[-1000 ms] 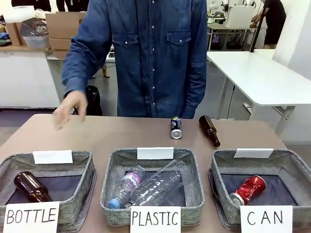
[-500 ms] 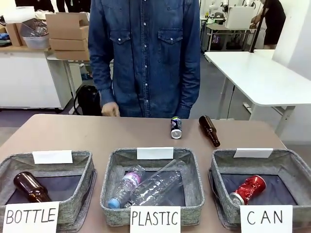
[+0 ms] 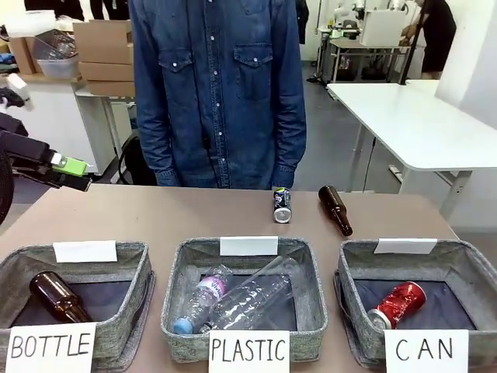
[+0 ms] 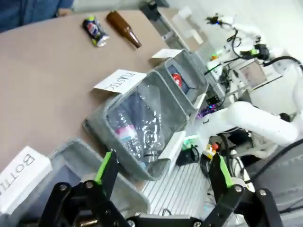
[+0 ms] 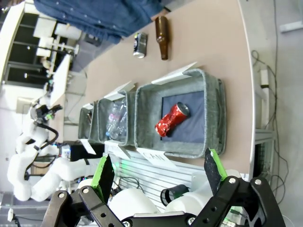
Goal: Sort the can waste into the basket.
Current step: Pick up the can waste from the table and place it in the right Fabric basket.
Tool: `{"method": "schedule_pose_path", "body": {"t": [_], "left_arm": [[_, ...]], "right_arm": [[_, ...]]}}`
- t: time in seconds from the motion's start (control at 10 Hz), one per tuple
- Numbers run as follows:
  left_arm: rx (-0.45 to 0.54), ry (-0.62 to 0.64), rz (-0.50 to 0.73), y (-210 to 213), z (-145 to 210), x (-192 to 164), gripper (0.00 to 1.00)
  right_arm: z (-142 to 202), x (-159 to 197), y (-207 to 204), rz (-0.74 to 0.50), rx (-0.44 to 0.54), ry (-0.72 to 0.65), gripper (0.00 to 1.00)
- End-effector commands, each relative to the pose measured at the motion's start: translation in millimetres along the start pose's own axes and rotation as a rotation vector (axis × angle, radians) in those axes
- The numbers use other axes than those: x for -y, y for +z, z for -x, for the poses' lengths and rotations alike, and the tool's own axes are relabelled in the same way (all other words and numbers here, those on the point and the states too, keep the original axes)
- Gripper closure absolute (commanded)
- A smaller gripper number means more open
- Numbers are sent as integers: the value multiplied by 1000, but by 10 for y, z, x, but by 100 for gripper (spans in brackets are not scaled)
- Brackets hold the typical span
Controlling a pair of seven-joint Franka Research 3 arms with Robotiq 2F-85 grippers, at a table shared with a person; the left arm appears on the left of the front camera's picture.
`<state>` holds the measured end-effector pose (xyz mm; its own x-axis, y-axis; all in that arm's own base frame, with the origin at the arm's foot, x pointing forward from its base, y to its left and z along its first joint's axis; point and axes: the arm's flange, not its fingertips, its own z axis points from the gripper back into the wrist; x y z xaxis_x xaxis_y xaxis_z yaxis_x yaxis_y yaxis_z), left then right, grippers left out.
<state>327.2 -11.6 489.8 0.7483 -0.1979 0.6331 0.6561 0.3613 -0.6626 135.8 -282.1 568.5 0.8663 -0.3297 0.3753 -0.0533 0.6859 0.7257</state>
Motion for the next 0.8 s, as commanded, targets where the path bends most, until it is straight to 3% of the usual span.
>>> {"method": "schedule_pose_path", "body": {"t": [0.0, 0.7], "left_arm": [[-15, 19, -78, 341, 71, 150, 0], [-15, 19, -78, 341, 71, 150, 0]], "right_arm": [[5, -29, 39, 10, 6, -22, 0], [5, -29, 39, 10, 6, -22, 0]]}}
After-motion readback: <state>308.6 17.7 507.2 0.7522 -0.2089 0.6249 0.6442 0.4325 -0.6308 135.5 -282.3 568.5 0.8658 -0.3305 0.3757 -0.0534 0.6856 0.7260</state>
